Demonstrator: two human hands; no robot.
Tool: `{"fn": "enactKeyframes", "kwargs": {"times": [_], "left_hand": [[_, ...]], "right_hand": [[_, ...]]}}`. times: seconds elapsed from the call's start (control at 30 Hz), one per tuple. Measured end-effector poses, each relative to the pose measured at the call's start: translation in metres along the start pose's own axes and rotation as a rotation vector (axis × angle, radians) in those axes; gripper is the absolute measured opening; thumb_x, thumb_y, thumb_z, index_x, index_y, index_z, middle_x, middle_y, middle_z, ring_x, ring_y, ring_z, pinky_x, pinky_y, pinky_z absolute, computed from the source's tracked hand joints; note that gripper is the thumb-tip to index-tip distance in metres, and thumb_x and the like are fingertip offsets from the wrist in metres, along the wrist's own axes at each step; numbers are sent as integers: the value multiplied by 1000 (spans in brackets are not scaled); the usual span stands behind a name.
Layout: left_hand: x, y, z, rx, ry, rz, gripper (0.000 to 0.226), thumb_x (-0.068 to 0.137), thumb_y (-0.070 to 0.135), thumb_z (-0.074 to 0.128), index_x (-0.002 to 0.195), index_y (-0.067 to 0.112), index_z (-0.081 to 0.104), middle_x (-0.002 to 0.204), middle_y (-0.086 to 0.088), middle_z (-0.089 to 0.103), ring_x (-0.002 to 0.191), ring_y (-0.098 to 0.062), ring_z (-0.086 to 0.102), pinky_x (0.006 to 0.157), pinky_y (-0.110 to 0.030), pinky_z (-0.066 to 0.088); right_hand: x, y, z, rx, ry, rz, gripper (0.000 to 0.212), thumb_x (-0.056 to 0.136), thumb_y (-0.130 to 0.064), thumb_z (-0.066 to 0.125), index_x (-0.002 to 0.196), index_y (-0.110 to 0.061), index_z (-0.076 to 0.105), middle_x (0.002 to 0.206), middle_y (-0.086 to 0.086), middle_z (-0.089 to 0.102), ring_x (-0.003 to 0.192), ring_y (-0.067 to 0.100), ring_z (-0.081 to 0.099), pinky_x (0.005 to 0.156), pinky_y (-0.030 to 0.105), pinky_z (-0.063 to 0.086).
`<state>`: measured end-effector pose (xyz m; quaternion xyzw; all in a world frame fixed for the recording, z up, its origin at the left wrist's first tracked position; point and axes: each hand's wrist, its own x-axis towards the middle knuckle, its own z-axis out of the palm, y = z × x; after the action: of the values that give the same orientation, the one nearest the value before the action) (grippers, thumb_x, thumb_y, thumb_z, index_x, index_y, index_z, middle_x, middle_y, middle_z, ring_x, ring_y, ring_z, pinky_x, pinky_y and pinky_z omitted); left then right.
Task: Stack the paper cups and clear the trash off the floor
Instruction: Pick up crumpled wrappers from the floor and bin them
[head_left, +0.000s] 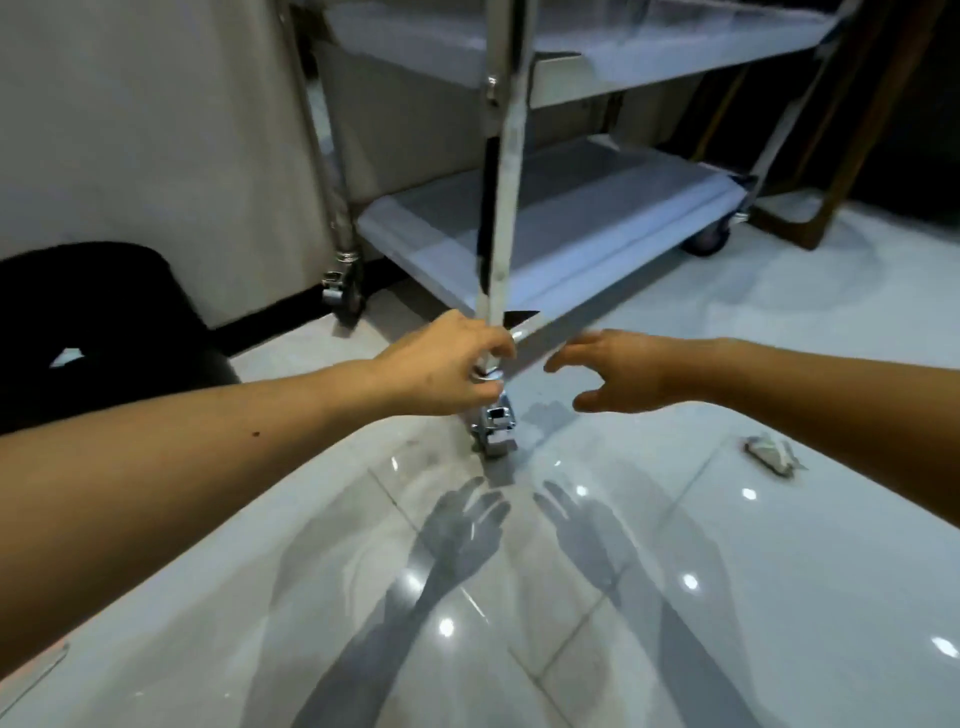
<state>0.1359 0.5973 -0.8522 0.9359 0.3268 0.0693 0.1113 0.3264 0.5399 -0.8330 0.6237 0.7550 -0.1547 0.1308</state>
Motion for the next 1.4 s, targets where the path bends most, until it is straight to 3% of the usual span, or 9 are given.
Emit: {"fn": "enactKeyframes", "kwargs": {"times": [0.27,0.47,0.63,0.9,1.07,1.23,1.4], "left_hand": [[119,188,96,-55,-180,198,47,86,37,57,129,25,42,133,5,48,122,-19,39,100,-42,41],[156,274,136,-26,-278,240,49,83,34,58,129,27,40,134,8,45,123,-18,35,95,-41,44],[185,293,140,2,-254,187,51,83,38,61,128,24,42,135,3,45,125,-20,35,96,-42,44],[206,289,159,60,-277,72,56,82,32,62,132,25,37,143,5,34,127,-22,31,91,-36,44],[227,297,171,-6,-289,-43,63,81,37,65,135,25,34,145,2,32,128,-26,30,96,-38,40],[246,299,190,-54,-379,-43,64,78,36,65,134,28,35,144,5,31,128,-26,28,93,-38,43],[280,285,235,-115,-422,-84,65,78,44,66,134,35,33,149,4,18,132,-31,20,96,-37,38]], "right_hand": [[-167,180,70,31,-61,392,49,91,-25,51,138,-24,35,143,2,37,125,25,42,103,37,38],[-255,247,118,126,-75,604,49,92,-25,49,139,-25,33,144,1,35,126,25,39,97,33,38],[-265,279,136,223,-6,664,49,93,-25,49,139,-24,34,144,2,35,127,25,39,97,33,38],[-226,307,161,318,98,614,48,91,-26,50,138,-23,36,146,0,32,129,25,35,101,39,40],[-202,318,180,429,112,572,49,91,-23,50,138,-22,37,146,0,31,129,25,33,100,38,40],[-179,339,181,540,176,600,44,91,-24,50,134,-20,41,142,2,37,125,24,39,98,37,40],[-149,359,206,571,196,627,40,91,-23,49,131,-20,45,141,0,38,123,23,42,97,34,41]]}}
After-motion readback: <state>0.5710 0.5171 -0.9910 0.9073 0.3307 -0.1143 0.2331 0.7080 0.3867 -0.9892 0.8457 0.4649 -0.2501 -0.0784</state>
